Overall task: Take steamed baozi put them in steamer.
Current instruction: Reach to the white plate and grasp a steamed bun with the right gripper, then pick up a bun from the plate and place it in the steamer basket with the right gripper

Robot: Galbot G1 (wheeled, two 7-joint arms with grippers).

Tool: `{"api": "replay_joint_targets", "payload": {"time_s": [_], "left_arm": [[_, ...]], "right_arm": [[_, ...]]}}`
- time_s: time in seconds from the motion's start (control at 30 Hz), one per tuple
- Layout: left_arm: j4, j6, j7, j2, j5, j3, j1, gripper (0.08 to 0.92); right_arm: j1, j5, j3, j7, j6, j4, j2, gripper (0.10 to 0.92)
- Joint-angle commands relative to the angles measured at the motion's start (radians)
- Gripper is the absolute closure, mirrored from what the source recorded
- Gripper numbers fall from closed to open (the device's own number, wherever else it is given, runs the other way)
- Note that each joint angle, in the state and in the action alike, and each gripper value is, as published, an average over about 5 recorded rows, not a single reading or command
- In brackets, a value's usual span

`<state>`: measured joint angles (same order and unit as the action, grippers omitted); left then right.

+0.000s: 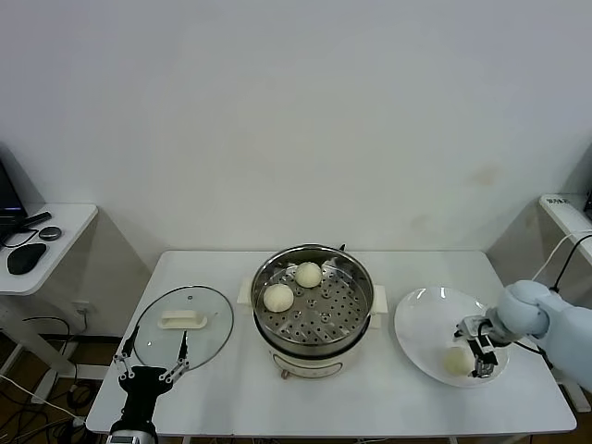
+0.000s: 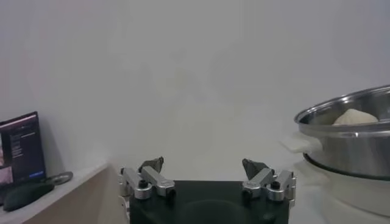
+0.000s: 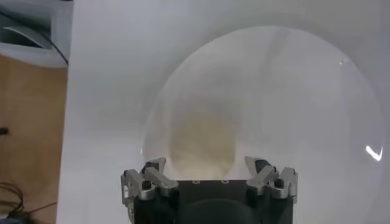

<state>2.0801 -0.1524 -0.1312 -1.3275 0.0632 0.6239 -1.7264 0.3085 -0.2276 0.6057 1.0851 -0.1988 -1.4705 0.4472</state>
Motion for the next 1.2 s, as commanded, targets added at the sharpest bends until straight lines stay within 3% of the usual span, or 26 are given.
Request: {"api": "replay_joint_targets", "payload": {"time_s": [0.03,0.37,0.67,0.97,1.2], "left_arm": [[0.000,0.000,0.000,0.000,0.001,0.000,-0.001,0.177],[0.003,-0.001,0.000,-0.001,0.001,-0.003,0.000,0.177],[0.004,-0.003,0.001,0.007,-0.001,-0.011,0.007,0.177],[0.006,-0.002,0.002,0.017,-0.007,-0.010,0.019,0.177],[0.005,-0.003,0.001,0.013,-0.011,-0.003,0.022,0.177]], "right_arm": [[0.029,-0.010,-0.023,-0.015,-0.023,0.012,0.023,0.269],[-0.058,0.020,-0.007,0.031,-0.021,-0.002,0.004,0.458],[-0.401,0.152,0.087,0.119,0.011,-0.012,-0.009,0.571],[-0.854,0.397,0.279,0.162,0.070,0.005,0.178,0.568],[-0.969,0.484,0.477,0.115,0.224,-0.070,0.396,0.564]]}}
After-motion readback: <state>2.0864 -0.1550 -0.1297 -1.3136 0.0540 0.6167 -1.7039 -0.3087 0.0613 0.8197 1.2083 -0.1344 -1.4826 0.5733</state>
